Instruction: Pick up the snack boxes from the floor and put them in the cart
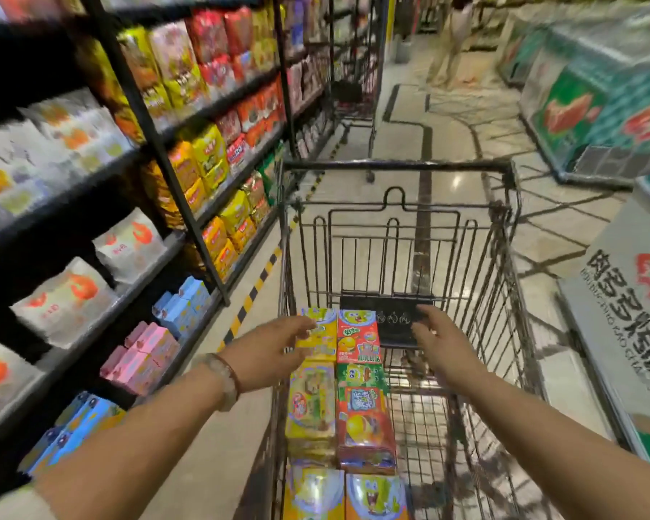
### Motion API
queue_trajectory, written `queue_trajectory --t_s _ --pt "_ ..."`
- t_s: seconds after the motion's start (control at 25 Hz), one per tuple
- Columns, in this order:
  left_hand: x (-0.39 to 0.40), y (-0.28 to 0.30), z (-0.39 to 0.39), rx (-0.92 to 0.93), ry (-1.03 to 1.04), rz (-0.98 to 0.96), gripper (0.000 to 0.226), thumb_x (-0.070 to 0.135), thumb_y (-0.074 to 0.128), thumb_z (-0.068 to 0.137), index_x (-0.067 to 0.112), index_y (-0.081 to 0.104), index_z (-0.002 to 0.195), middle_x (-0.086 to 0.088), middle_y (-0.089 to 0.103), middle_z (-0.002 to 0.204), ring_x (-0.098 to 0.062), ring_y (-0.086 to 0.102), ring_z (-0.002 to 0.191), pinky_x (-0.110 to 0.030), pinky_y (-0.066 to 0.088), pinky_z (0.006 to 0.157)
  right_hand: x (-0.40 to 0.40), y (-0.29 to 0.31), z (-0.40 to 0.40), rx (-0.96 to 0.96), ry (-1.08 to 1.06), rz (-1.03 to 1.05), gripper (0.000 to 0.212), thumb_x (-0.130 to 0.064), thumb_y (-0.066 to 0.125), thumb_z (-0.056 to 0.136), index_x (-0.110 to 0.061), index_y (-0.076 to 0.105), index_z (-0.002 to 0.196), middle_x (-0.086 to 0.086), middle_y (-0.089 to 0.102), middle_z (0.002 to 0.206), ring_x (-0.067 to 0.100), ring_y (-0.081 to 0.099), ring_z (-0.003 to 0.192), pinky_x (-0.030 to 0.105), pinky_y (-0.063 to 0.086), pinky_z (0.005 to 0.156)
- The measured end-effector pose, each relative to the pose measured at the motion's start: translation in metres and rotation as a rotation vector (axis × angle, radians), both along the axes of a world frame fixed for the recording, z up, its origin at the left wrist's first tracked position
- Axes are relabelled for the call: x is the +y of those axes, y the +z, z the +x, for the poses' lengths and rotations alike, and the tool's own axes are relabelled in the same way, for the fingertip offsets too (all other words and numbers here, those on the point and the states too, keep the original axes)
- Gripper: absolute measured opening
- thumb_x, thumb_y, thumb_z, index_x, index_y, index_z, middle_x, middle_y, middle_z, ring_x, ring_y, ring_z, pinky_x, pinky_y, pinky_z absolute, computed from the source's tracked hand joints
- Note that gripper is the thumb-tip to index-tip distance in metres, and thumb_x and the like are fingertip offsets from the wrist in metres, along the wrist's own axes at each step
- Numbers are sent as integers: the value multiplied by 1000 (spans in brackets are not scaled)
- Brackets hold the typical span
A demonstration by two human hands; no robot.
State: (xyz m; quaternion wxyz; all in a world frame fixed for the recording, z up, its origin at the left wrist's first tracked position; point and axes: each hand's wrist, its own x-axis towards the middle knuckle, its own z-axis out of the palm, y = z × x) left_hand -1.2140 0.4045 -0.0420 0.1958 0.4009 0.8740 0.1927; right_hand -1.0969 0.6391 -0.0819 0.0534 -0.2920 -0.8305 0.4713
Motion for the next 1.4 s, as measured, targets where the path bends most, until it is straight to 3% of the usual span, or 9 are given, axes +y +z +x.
queue_trajectory --t_s 0.28,0.52,0.64,0.72,0.88,1.0,1.12,1.28,1.4 --pt "-64 175 34 329 -23 147 42 33 48 95 35 36 134 18 41 128 0 45 113 -15 38 95 -42 191 37 137 463 373 46 -34 47 97 -32 34 141 -7 52 127 8 54 106 24 46 91" --pt "-143 262 155 449 84 298 33 48 51 87 53 33 114 34 38 115 5 45 110 -2 35 91 -111 294 88 360 769 548 46 -32 49 97 -32 36 142 -4 55 128 10 55 110 29 47 96" --pt "-188 273 229 473 211 305 44 64 57 77 58 35 114 24 44 124 12 46 109 0 34 91 -139 308 113 447 918 533 45 -31 49 97 -33 37 140 -9 53 121 11 54 112 25 44 92" --pt "-219 274 284 447 340 316 58 87 46 59 65 37 112 25 44 129 13 45 115 -12 38 99 -163 311 134 514 997 488 43 -31 49 96 -33 39 138 -8 53 122 14 54 114 31 47 94" --pt "-278 275 386 412 547 203 46 63 53 80 53 34 121 23 41 134 6 42 122 -30 39 106 -229 314 179 562 1179 346 36 -31 49 96 -41 39 130 -7 53 119 13 53 110 26 47 86" --pt "-332 276 466 463 713 154 45 59 53 81 52 32 120 24 41 130 5 42 122 -24 37 105 -300 313 215 573 1318 294 33 -32 50 96 -46 38 123 -10 52 120 14 53 112 31 48 92" --pt "-393 273 552 495 905 122 44 63 53 76 57 32 115 24 42 128 9 42 120 -22 37 104 -383 312 259 621 1474 274 38 -35 50 95 -45 40 129 -17 50 115 5 52 108 21 45 88" --pt "-470 274 688 501 1138 -11 46 42 56 88 60 24 115 38 34 118 22 38 108 2 30 85 -504 311 336 685 1692 250 37 -41 49 94 -45 42 130 -16 50 126 3 52 112 29 46 96" --pt "-525 283 817 504 1403 -120 51 85 42 62 73 26 109 43 32 116 11 43 112 -13 41 92 -614 313 414 745 1885 219 33 -43 49 94 -47 43 125 -13 51 127 4 52 110 24 44 96"
